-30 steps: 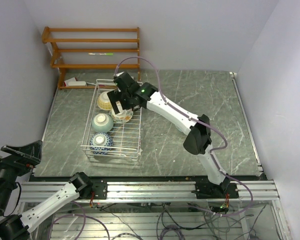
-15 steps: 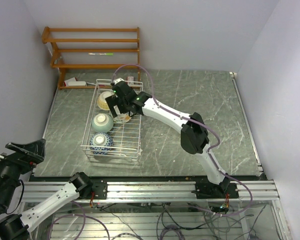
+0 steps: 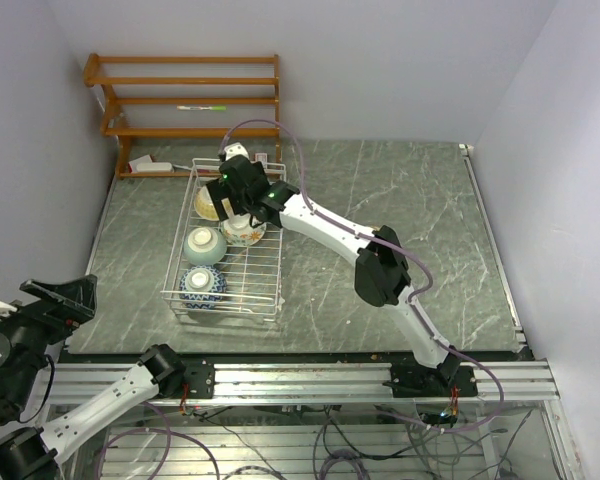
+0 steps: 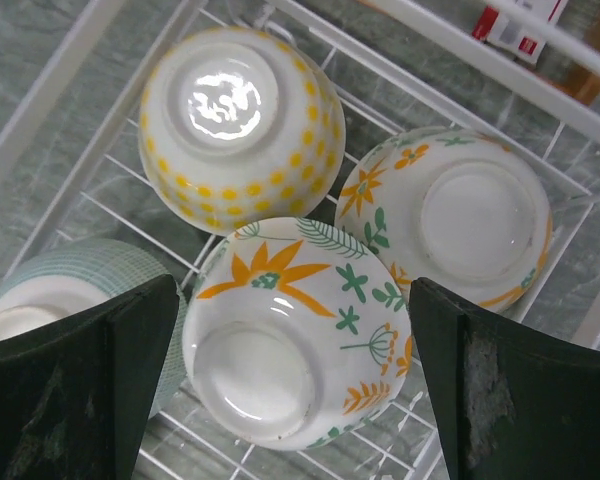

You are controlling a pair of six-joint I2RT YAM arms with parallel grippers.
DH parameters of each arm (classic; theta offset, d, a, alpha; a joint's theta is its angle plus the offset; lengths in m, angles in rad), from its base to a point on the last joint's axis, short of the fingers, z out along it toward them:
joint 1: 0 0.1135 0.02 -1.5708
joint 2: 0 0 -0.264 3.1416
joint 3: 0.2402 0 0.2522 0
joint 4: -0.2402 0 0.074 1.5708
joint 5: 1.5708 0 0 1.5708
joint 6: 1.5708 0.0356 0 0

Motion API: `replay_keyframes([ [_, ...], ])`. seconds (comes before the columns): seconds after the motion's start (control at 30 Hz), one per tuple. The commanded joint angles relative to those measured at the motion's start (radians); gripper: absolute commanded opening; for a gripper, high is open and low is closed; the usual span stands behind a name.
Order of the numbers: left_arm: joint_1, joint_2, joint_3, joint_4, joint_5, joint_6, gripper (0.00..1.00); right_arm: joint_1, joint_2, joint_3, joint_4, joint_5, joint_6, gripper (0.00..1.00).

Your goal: Load the bowls into the dish rack

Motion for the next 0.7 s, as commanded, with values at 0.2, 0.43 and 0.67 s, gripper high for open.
replay_keyframes([
  [0.2,-0.013,0.03,-0.01,0.032,-0.024,-0.007,0.99,-0.006,0.034,-0.008,-0.057,0.111,-0.007,1.0],
  [0.43,-0.016,0.02,-0.015,0.031,-0.022,-0.012,0.99,-0.012,-0.045,-0.125,-0.092,0.128,0.016,1.0],
  [0.67,-0.017,0.007,-0.03,0.04,-0.017,-0.012,0.99,-0.012,-0.117,-0.209,-0.126,0.113,0.047,1.0],
])
